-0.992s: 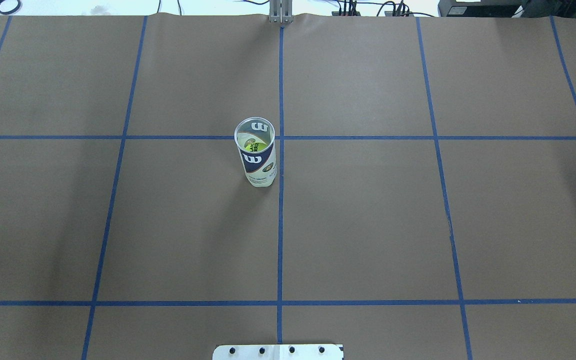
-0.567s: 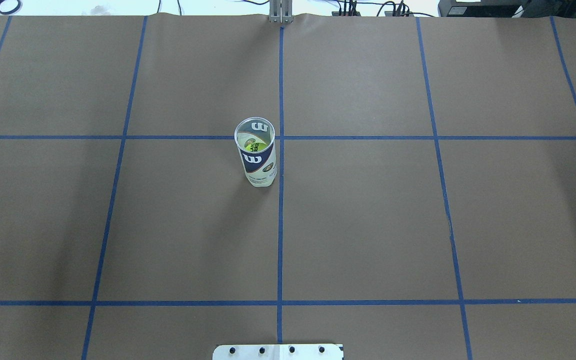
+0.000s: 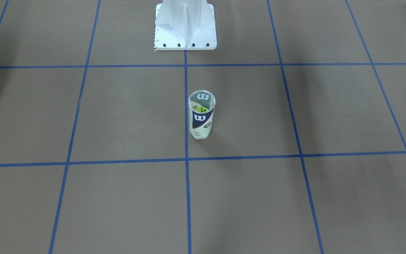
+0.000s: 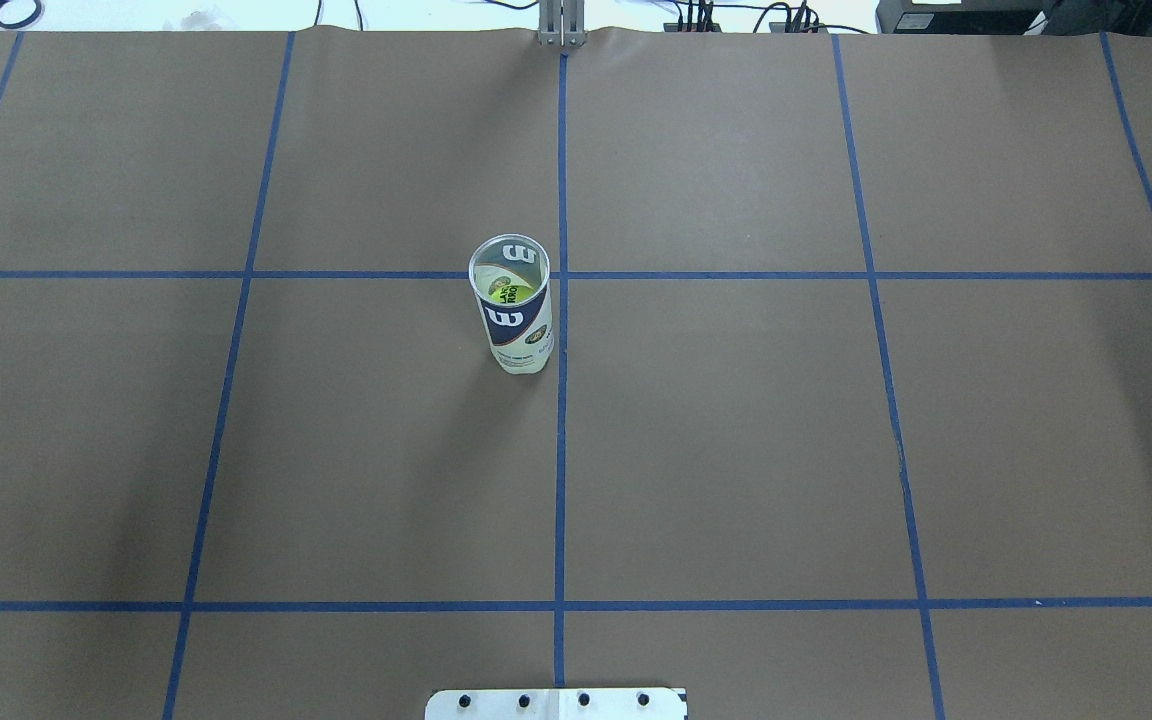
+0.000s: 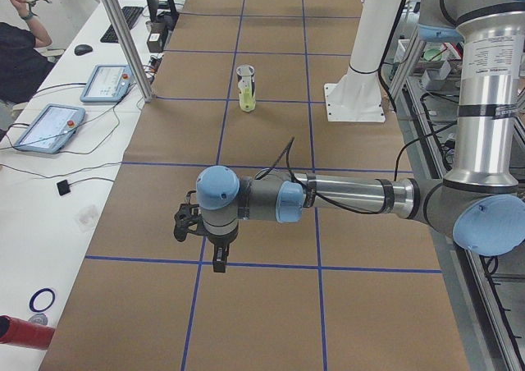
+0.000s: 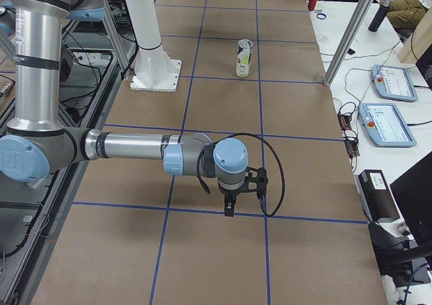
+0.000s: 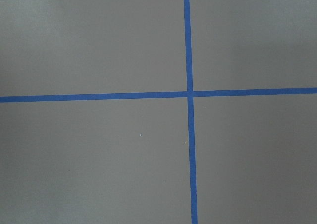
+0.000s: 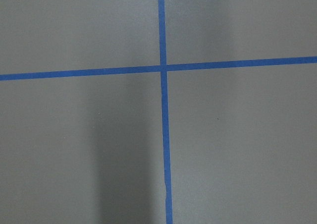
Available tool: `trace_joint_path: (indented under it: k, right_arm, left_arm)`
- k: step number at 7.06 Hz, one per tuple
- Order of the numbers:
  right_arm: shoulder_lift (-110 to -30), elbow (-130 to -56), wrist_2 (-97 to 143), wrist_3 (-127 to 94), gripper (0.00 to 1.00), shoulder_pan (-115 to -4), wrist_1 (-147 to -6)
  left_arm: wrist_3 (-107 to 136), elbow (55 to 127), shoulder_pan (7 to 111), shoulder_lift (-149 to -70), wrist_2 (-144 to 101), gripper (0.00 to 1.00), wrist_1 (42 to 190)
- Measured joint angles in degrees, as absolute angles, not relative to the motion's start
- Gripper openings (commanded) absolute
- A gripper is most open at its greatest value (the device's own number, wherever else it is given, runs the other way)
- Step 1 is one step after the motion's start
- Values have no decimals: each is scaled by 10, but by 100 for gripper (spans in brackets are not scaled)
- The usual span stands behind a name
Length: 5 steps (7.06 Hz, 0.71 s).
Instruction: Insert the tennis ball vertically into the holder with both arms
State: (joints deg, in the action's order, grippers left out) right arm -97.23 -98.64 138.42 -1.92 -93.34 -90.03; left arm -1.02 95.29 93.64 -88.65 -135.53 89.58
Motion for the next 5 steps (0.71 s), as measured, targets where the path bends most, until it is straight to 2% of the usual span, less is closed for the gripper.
trace_joint_path:
  k: [5]
  right_arm:
    - [-972, -988, 1384, -19, 100, -933, -900]
  left_arm:
    - [-10, 957, 936, -887, -1358, 100, 895]
